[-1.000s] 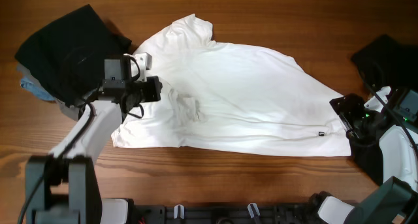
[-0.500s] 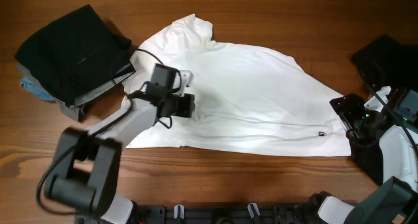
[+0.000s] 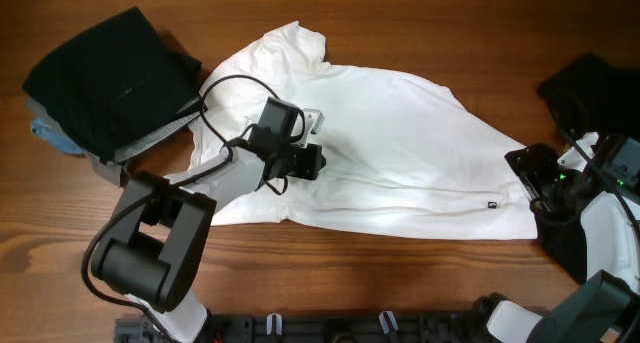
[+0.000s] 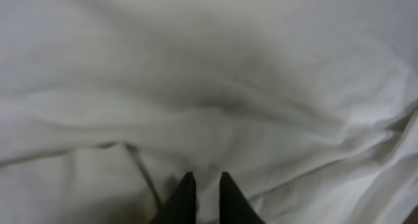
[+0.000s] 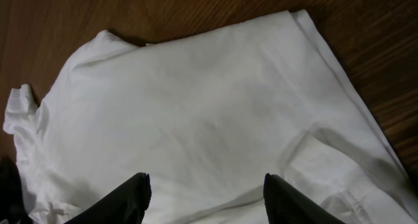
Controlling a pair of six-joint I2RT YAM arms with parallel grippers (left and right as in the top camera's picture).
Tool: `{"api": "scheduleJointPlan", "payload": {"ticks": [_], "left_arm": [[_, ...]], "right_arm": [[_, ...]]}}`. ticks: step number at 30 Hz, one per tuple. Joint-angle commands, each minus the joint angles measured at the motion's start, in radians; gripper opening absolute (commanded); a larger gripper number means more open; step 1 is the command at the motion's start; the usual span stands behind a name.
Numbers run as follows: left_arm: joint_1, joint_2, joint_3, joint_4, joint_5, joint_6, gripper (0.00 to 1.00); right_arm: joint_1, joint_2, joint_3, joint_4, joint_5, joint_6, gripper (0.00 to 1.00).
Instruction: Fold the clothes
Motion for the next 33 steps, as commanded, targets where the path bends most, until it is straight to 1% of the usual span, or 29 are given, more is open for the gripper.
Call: {"api": "scheduleJointPlan", "payload": {"ticks": [1,2,3,5,7,8,9,10,12,13,14,15,18,20,24,27,29,31,33], "left_arm": [[0.049,-0.096,0.087,-0.105,-0.005,0.0,0.25],[0.083,-0.15,0.116,-0.173,-0.025,0.0,0.3],[0.098,-0.174,0.125,-0.201,-0.041,0.0,0.33],[0.142,-0.238,0.132,-0.271,-0.093,0.0,0.37],[0.196,-0.289,0.132,-0.359,-0.174,0.0,0.38],[0.224,-0.299,0.132,-0.409,-0.198,0.0,0.32],[0.24,-0.299,0.131,-0.437,-0.2,0.0,0.29],[0.259,-0.299,0.131,-0.475,-0.2,0.0,0.28],[0.287,-0.286,0.125,-0.537,-0.201,0.0,0.21],[0.3,-0.278,0.117,-0.565,-0.201,0.0,0.15],[0.309,-0.27,0.11,-0.586,-0.201,0.0,0.07],[0.315,-0.266,0.103,-0.599,-0.204,0.0,0.04],[0.33,-0.242,0.064,-0.639,-0.204,-0.027,0.04],[0.333,-0.233,0.042,-0.663,-0.204,-0.052,0.04],[0.333,-0.229,-0.017,-0.688,-0.204,-0.059,0.04],[0.342,-0.229,-0.067,-0.701,-0.278,-0.136,0.04],[0.357,-0.229,-0.104,-0.689,-0.308,-0.147,0.04],[0.379,-0.229,-0.143,-0.641,-0.312,-0.17,0.04],[0.401,-0.227,-0.169,-0.594,-0.314,-0.169,0.04]], "right_arm": [[-0.002,-0.009,0.008,0.005,0.003,-0.019,0.6],[-0.002,-0.009,0.009,0.01,0.003,-0.019,0.6],[-0.002,-0.01,0.011,0.013,0.003,-0.019,0.6],[-0.002,-0.01,0.018,0.016,0.002,-0.009,0.6],[-0.002,-0.013,0.028,0.017,0.0,0.013,0.6],[-0.002,-0.014,0.036,0.018,-0.013,0.024,0.6],[-0.002,-0.016,0.041,0.018,-0.021,0.03,0.6],[-0.001,-0.019,0.048,0.021,-0.037,0.03,0.6],[-0.001,-0.029,0.066,0.023,-0.06,0.029,0.6],[-0.001,-0.034,0.08,0.022,-0.064,0.029,0.6],[-0.002,-0.039,0.092,0.02,-0.071,0.028,0.6],[-0.001,-0.043,0.099,0.02,-0.076,0.027,0.6],[-0.001,-0.064,0.115,0.023,-0.106,0.002,0.6],[-0.001,-0.07,0.115,0.023,-0.093,0.002,0.63],[-0.002,-0.062,0.115,-0.029,0.012,0.006,0.64],[-0.002,-0.027,0.113,-0.098,0.156,0.012,0.64],[-0.002,0.006,0.113,-0.108,0.226,0.058,0.64],[-0.002,0.037,0.113,-0.071,0.204,0.079,0.63],[-0.001,0.058,0.113,0.007,0.071,0.002,0.63]]}}
